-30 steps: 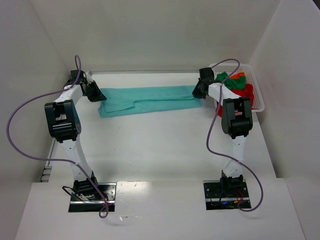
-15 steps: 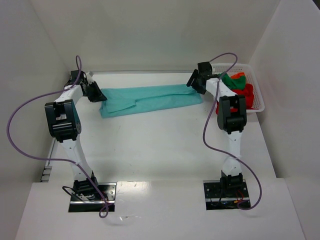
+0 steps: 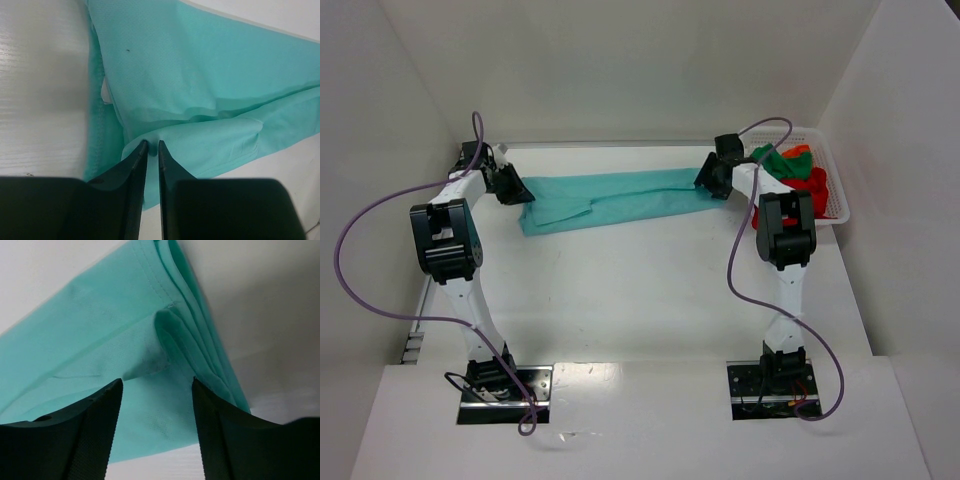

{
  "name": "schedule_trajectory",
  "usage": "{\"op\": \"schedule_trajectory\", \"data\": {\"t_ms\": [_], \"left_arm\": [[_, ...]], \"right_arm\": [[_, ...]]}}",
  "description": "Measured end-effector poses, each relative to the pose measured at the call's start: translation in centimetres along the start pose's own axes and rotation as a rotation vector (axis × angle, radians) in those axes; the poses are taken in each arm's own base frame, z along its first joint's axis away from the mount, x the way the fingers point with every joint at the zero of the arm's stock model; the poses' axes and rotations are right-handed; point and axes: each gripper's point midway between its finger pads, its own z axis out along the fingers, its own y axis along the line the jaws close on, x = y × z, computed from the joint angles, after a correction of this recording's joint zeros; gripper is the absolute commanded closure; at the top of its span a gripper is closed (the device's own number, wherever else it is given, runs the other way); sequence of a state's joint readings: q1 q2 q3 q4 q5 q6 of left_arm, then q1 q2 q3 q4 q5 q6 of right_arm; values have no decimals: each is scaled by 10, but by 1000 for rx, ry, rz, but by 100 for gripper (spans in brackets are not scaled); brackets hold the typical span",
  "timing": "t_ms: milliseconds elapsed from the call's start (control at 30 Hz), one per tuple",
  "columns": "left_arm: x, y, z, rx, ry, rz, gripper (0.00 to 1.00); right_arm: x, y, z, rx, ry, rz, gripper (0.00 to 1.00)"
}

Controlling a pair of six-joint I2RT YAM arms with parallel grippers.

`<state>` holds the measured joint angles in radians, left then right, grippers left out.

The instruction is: Fold and stack the t-shirts

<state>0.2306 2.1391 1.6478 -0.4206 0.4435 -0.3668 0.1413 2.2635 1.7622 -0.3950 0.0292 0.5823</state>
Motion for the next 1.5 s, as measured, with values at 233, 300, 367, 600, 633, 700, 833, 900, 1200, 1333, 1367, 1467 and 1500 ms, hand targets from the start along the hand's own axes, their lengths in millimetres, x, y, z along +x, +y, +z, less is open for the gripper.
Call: {"op": "schedule_trajectory", "data": {"t_ms": [233, 300, 367, 600, 633, 700, 833, 900, 1200, 1333, 1367, 1467, 1500], "left_arm": [[0, 0, 0, 0, 0, 0, 78], [0, 0, 0, 0, 0, 0, 78], [0, 0, 0, 0, 1, 0, 78], [-1, 0, 1, -1, 3, -1, 78], [-2, 0, 0, -1, 1, 0, 78], [-3, 0, 0, -1, -1, 1, 78], [-2, 0, 2, -2, 2, -1, 78], [-2, 0, 2, -1, 5, -2, 77], [-15, -9, -2, 55, -16, -7, 61], [-15, -16, -3, 90, -12, -20, 54], [-16, -16, -3, 95, -14, -20, 54], [-16, -17, -2, 115, -16, -19, 49], [-15, -17, -2, 119, -13, -18, 48]], "right_arm": [[1, 0, 2, -3, -1, 2, 61], [0, 1, 2, -7, -2, 4, 68], [-4, 5, 5, -14, -9, 5, 73], [-25, 20, 11, -44, -49, 14, 78], [-28, 22, 11, -48, -55, 14, 78], [-36, 28, 12, -60, -72, 14, 77], [-49, 37, 16, -77, -97, 13, 70], [-49, 37, 18, -77, -97, 11, 60], [-38, 30, 27, -59, -68, 5, 51], [-31, 26, 31, -51, -52, 4, 51], [-28, 24, 32, -48, -44, 4, 51], [-26, 24, 32, -52, -41, 4, 51], [-26, 24, 32, -53, -42, 4, 51]]}}
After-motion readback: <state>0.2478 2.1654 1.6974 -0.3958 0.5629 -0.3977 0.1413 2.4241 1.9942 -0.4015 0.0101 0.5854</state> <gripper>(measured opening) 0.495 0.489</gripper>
